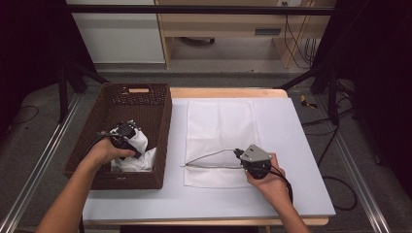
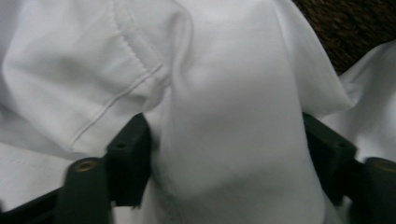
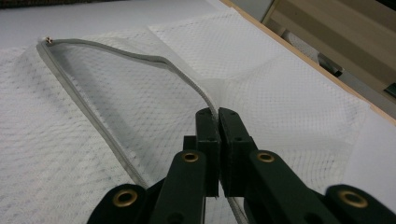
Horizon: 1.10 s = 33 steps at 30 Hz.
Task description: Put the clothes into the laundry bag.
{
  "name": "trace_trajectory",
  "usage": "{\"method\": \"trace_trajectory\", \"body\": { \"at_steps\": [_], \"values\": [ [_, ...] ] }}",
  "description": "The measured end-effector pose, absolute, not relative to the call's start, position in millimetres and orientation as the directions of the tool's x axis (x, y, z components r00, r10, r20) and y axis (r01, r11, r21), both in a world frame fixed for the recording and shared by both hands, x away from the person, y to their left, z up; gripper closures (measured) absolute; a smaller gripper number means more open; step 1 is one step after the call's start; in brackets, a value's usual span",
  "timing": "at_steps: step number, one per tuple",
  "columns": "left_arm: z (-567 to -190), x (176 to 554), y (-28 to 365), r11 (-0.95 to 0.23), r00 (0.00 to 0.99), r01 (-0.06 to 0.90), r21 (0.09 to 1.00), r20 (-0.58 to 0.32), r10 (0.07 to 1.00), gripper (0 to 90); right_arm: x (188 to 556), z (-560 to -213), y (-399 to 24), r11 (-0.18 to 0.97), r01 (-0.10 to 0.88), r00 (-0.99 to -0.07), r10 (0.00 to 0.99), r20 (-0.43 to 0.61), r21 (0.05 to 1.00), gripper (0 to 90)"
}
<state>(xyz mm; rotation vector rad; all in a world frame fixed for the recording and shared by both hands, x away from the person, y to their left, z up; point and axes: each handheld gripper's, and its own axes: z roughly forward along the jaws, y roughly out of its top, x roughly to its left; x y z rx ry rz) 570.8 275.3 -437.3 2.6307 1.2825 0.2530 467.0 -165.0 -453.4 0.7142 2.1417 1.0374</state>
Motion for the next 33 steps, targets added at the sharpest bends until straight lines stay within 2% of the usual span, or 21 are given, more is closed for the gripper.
{"method": "trace_trajectory", "body": {
  "at_steps": [2,6,7,8,9,13,20,26,33],
  "values": [
    [-437,571,275,-0.605,0.610,0.755,0.254,0.068,0.790,35.5,467,-453,-165,0.535,0.189,-0.647,0.699,-0.305,0.824,88.7],
    [-435,570,273,-0.622,0.624,0.744,0.245,0.080,0.778,45.8,467,-452,-165,0.526,0.191,-0.650,0.700,-0.296,0.829,88.9],
    [-434,570,272,-0.630,0.630,0.738,0.240,0.090,0.772,45.8,467,-452,-165,0.526,0.191,-0.649,0.701,-0.296,0.829,88.9],
    [-433,570,271,-0.635,0.632,0.736,0.236,0.096,0.769,48.9,467,-452,-165,0.528,0.188,-0.649,0.700,-0.298,0.828,88.9],
    [-430,569,271,-0.640,0.637,0.731,0.237,0.101,0.764,59.2,467,-452,-165,0.528,0.187,-0.648,0.700,-0.300,0.828,88.9],
    [-429,568,271,-0.652,0.646,0.719,0.240,0.116,0.755,66.4,467,-451,-164,0.527,0.185,-0.647,0.701,-0.301,0.829,88.9],
    [-424,566,274,-0.639,0.632,0.718,0.275,0.128,0.765,71.5,467,-451,-163,0.525,0.179,-0.653,0.696,-0.299,0.832,89.0],
    [-421,563,283,-0.624,0.622,0.713,0.320,0.120,0.774,72.7,468,-452,-163,0.529,0.180,-0.656,0.693,-0.299,0.830,89.0],
    [-413,559,288,-0.614,0.606,0.700,0.365,0.152,0.781,73.4,466,-451,-163,0.526,0.182,-0.653,0.696,-0.298,0.831,89.0]
  ]
}}
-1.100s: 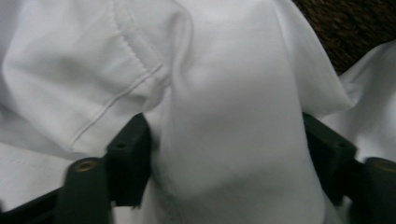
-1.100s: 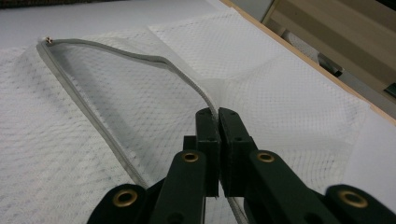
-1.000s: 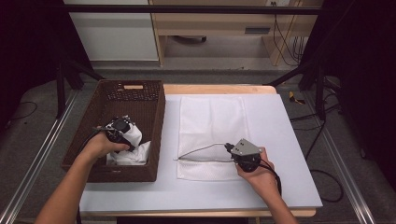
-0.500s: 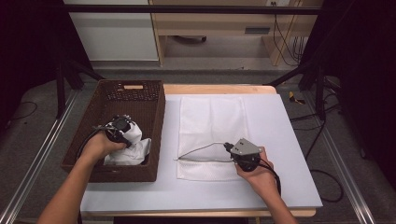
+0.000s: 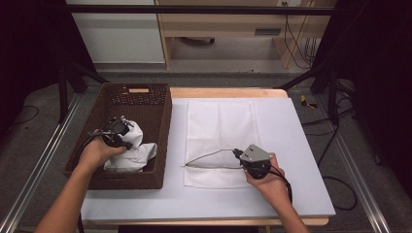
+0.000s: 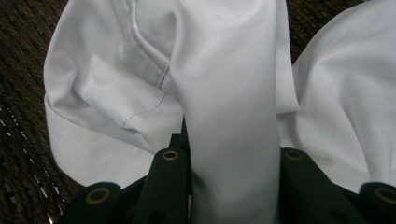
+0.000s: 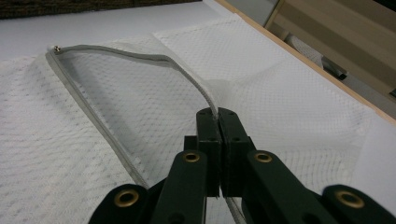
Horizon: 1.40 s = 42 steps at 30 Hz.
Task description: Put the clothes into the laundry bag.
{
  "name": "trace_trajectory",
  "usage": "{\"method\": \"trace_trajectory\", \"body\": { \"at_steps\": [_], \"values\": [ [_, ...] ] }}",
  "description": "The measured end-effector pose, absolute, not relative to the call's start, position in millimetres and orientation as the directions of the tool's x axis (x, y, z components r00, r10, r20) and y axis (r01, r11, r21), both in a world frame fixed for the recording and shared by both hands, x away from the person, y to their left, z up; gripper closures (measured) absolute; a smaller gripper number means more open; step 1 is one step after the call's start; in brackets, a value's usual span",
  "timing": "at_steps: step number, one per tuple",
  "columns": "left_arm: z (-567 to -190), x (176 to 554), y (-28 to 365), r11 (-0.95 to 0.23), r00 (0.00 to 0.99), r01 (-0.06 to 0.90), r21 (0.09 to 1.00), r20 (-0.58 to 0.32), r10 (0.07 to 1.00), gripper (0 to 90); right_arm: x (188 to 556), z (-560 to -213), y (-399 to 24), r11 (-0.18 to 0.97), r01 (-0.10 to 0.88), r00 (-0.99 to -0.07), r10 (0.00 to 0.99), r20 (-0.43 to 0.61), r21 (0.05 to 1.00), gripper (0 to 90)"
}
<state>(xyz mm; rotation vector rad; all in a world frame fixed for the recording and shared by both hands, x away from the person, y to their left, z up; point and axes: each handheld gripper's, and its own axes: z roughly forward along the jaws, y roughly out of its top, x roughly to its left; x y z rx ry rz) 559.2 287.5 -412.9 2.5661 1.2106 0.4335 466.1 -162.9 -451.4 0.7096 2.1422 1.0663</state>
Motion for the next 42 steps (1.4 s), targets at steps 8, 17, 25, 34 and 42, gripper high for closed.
{"method": "trace_trajectory", "body": {
  "at_steps": [8,17,25,34,42],
  "values": [
    [-402,555,292,-0.592,0.589,0.688,0.420,0.154,0.793,73.6,467,-452,-163,0.529,0.184,-0.658,0.692,-0.296,0.828,89.2],
    [-381,552,294,-0.571,0.574,0.658,0.491,0.164,0.802,73.6,467,-452,-163,0.530,0.180,-0.663,0.688,-0.296,0.828,89.2],
    [-361,541,301,-0.531,0.552,0.625,0.573,0.157,0.819,73.6,467,-453,-163,0.524,0.186,-0.670,0.686,-0.283,0.831,89.2],
    [-340,520,306,-0.485,0.554,0.531,0.695,0.149,0.819,73.5,468,-454,-164,0.519,0.194,-0.676,0.686,-0.270,0.833,89.2],
    [-332,509,304,-0.463,0.569,0.480,0.745,0.138,0.811,73.5,469,-455,-165,0.505,0.204,-0.685,0.686,-0.246,0.839,89.2]
  ]
}}
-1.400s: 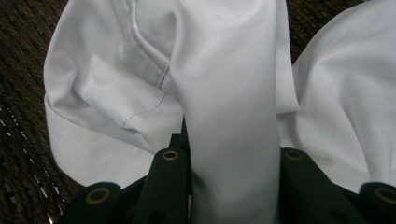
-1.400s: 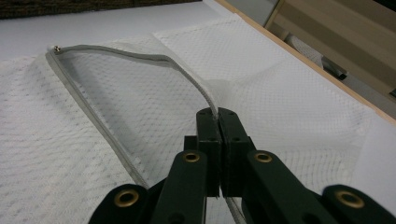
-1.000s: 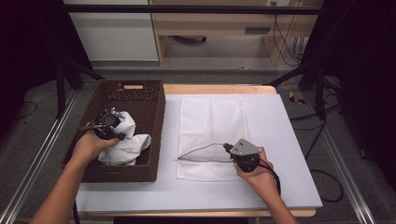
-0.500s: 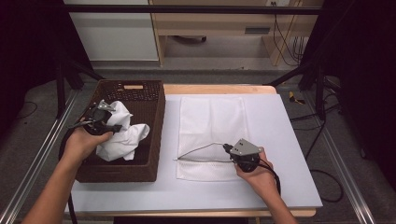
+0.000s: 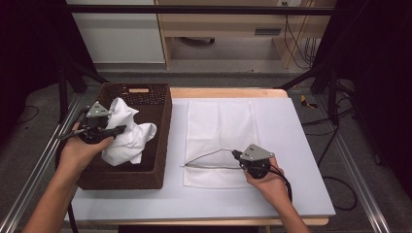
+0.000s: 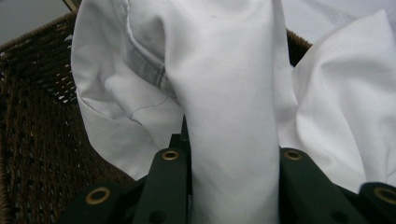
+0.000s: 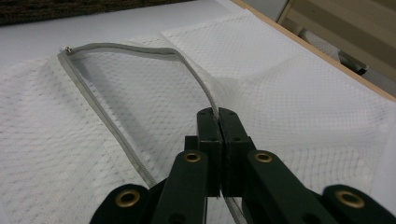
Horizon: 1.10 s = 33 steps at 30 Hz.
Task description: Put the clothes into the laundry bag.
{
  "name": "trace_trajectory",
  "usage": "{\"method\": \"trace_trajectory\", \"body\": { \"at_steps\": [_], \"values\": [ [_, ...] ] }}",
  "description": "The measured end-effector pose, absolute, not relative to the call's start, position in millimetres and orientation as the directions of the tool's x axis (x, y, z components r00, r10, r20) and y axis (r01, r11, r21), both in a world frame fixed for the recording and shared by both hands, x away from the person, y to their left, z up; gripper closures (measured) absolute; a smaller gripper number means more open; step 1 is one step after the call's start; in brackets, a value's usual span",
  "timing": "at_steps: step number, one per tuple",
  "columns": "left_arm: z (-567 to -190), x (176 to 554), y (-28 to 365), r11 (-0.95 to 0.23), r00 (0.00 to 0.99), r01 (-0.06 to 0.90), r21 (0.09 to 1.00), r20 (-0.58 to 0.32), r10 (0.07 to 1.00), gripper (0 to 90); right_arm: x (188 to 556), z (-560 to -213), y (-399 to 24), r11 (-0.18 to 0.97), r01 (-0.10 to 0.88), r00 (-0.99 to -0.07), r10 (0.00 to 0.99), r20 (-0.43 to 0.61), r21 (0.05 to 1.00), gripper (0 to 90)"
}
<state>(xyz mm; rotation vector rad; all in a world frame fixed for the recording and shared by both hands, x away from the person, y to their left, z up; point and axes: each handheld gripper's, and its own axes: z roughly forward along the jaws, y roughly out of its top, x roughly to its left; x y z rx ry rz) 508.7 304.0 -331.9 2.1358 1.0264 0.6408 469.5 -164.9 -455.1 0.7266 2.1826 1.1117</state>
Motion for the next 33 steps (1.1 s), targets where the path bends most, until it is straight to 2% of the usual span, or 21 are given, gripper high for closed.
{"method": "trace_trajectory", "body": {
  "at_steps": [7,33],
  "values": [
    [-323,502,302,-0.425,0.583,0.449,0.786,0.103,0.806,73.3,472,-456,-169,0.450,0.237,-0.697,0.696,-0.173,0.861,89.2],
    [-292,478,276,-0.373,0.646,0.334,0.866,0.078,0.760,73.3,474,-457,-171,0.431,0.254,-0.703,0.697,-0.141,0.866,89.2]
  ]
}}
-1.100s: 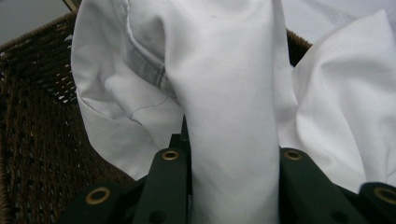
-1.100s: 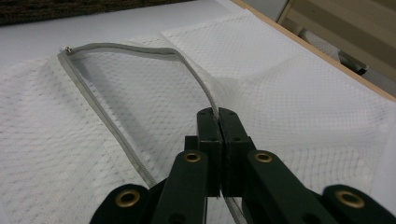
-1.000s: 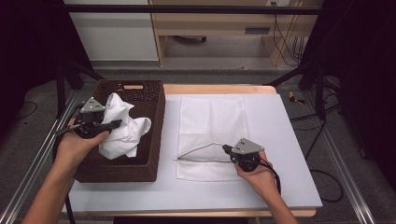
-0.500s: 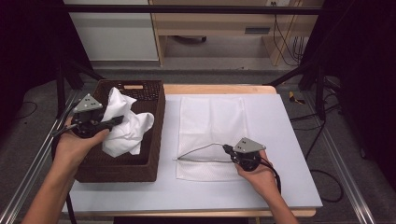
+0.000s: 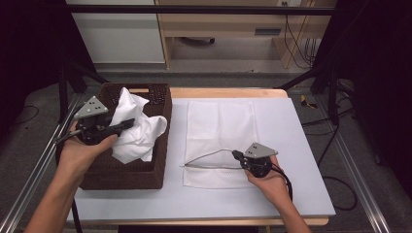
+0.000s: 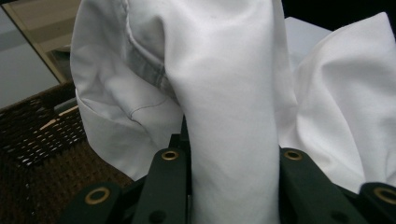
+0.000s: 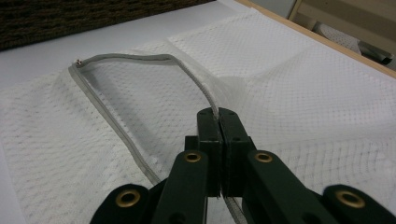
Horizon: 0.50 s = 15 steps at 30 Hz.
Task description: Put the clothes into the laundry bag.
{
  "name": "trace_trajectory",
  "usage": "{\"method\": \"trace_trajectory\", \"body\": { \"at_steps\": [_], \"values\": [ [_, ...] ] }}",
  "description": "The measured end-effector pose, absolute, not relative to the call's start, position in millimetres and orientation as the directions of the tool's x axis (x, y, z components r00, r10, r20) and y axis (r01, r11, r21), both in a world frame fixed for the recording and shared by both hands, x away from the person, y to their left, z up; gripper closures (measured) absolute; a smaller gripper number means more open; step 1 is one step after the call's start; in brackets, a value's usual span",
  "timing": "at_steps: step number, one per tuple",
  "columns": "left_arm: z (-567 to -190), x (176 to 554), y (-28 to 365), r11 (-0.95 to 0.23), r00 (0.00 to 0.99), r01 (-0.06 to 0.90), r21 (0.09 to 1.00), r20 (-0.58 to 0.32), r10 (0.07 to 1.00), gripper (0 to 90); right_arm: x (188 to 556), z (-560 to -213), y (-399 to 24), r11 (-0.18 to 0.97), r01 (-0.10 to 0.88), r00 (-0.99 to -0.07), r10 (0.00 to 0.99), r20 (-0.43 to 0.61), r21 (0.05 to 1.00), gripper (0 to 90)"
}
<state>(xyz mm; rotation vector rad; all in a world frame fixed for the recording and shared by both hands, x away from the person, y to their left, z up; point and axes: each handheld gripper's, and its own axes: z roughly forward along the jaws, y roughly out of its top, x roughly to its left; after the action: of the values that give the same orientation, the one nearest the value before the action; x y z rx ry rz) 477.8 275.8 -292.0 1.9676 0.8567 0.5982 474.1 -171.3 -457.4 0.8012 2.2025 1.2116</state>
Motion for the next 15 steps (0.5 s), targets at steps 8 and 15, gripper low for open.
{"method": "trace_trajectory", "body": {
  "at_steps": [8,15],
  "values": [
    [-290,473,258,-0.384,0.677,0.307,0.871,0.084,0.731,73.2,475,-458,-173,0.411,0.265,-0.704,0.701,-0.116,0.872,89.2],
    [-289,468,237,-0.397,0.709,0.279,0.875,0.091,0.699,73.2,476,-458,-174,0.405,0.272,-0.704,0.702,-0.107,0.873,89.1]
  ]
}}
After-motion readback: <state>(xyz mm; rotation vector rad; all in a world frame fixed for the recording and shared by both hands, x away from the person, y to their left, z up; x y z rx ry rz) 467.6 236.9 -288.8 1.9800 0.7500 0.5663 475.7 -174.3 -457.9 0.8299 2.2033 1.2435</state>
